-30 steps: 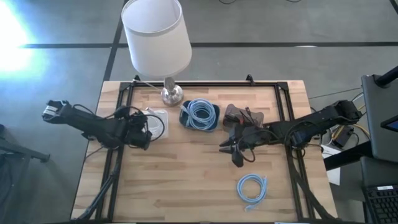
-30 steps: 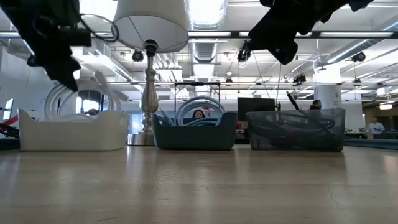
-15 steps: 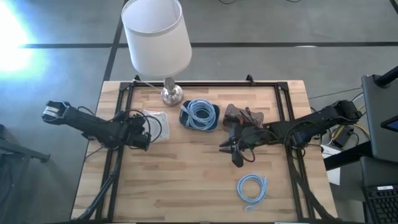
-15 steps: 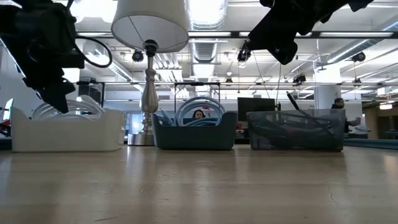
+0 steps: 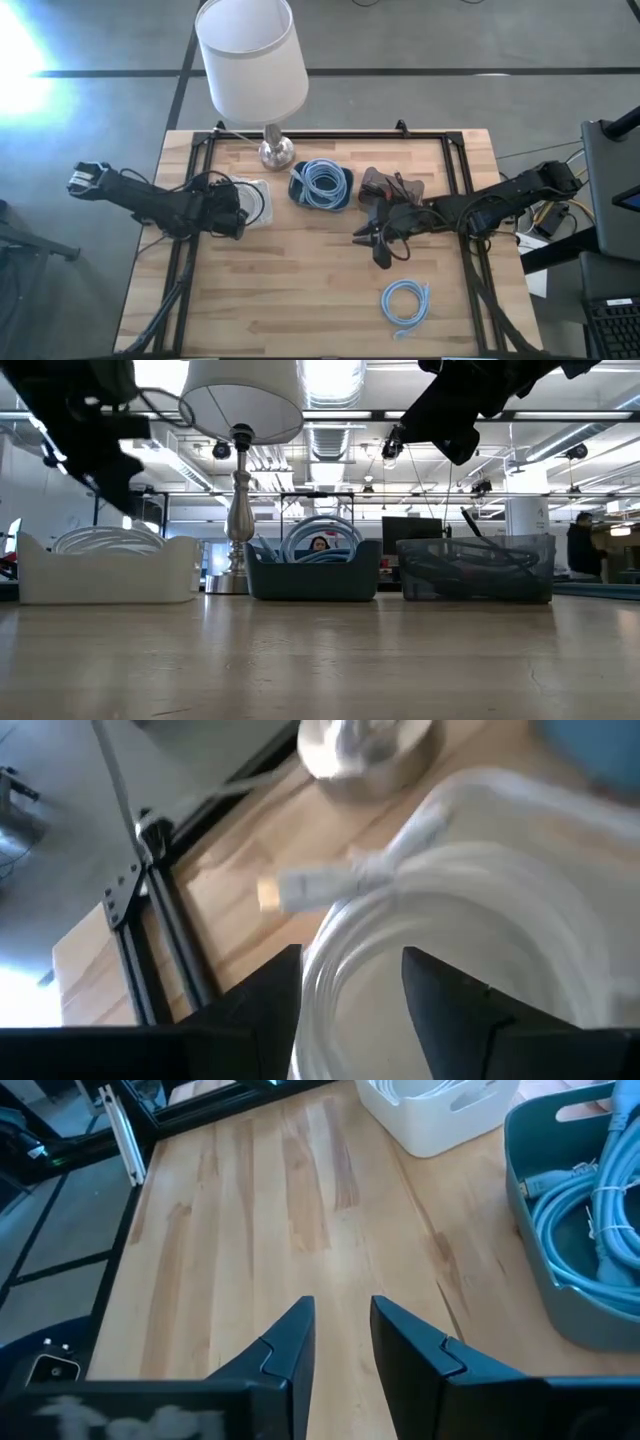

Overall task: Pick & Place USB Port
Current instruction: Put the blue charger cable into the blue bin

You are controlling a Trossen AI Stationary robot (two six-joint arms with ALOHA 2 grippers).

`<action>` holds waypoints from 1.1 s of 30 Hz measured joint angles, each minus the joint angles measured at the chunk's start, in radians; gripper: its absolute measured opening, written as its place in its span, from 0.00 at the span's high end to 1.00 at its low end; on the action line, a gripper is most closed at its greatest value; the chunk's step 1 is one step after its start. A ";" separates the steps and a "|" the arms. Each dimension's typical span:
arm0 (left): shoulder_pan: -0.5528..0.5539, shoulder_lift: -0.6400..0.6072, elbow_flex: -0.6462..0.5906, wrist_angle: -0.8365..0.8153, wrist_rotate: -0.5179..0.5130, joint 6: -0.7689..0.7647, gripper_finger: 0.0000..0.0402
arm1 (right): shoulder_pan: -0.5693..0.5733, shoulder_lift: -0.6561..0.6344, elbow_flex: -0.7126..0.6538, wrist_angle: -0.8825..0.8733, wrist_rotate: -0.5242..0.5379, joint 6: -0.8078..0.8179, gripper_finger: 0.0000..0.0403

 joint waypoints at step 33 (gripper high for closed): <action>0.006 0.083 0.097 0.892 -0.131 0.796 0.56 | 0.283 0.000 -0.065 -0.529 -0.106 0.309 0.72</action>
